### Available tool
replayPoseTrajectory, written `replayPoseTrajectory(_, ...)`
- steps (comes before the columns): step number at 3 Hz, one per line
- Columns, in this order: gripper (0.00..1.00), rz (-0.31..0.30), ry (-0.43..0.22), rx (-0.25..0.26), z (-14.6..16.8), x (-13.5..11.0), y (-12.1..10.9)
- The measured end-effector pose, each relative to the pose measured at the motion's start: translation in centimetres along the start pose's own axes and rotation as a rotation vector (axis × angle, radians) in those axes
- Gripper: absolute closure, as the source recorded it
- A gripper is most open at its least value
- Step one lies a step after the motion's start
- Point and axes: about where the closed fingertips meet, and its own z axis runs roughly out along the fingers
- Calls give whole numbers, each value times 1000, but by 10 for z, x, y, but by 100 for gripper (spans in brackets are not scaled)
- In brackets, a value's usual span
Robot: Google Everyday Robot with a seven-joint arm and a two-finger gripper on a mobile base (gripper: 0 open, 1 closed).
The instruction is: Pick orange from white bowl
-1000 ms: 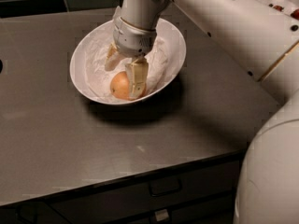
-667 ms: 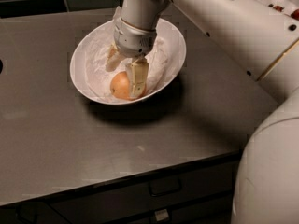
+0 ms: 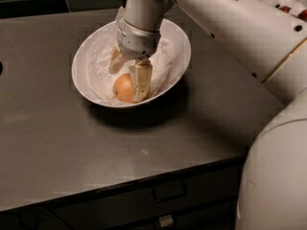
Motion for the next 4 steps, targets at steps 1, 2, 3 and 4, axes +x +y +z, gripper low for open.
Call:
replayPoseTrajectory(1,14,0,0,0,0,0,0)
replayPoseTrajectory(2,17,0,0,0,0,0,0)
replayPoseTrajectory(3,24,0,0,0,0,0,0)
replayPoseTrajectory(4,28,3,-4,20,2,-1,-6)
